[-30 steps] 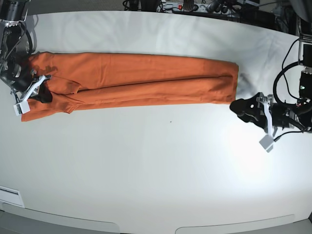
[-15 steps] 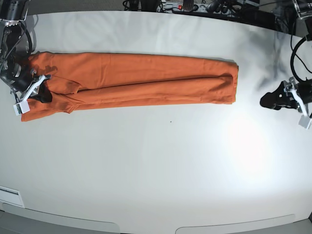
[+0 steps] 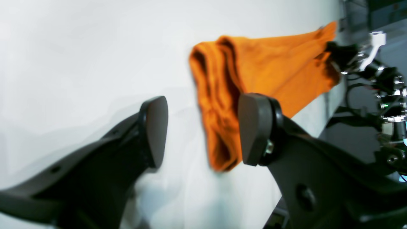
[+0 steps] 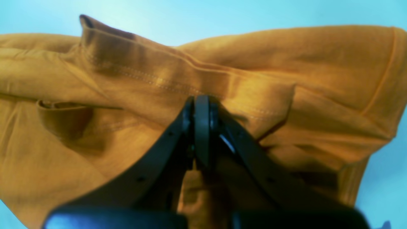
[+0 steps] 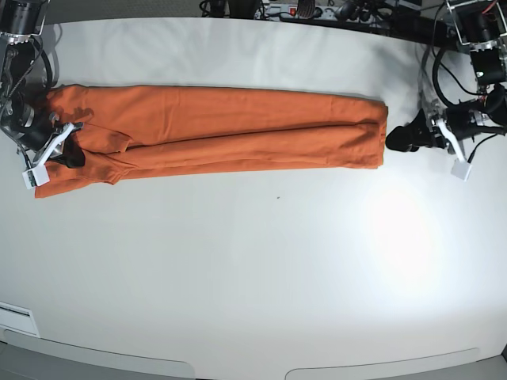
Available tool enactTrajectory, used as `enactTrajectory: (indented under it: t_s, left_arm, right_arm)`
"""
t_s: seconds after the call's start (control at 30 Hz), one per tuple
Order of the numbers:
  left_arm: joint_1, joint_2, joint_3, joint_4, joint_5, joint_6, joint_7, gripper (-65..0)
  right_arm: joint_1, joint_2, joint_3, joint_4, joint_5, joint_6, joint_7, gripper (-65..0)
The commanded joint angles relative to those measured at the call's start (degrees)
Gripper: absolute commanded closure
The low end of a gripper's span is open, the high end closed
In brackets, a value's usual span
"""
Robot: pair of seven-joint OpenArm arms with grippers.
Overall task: Fold the T-shirt properly
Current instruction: 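Grasp the folded end of the shirt with the left gripper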
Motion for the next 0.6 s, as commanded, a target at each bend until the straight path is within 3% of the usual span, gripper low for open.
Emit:
enactTrajectory:
  t_s: [0.0, 0.37, 0.57]
  left_arm:
    - [-0.44, -0.42, 0.31, 0.68, 1.14, -0.11, 0.82, -37.3]
    - [-0.31, 2.27, 8.31, 0.68, 1.38, -0.13, 0.82, -37.3]
    - [-0.31, 3.34, 9.22, 0.68, 1.33, -0.13, 0.82, -35.9]
  right_arm:
    - [0.17, 0.98, 0.22, 0.44, -1.53, -0.53, -1.46, 0.0]
    - [0.17, 0.98, 0.22, 0.44, -1.75, -0.53, -1.49, 0.0]
    - [0.17, 0.98, 0.22, 0.44, -1.75, -0.53, -1.49, 0.0]
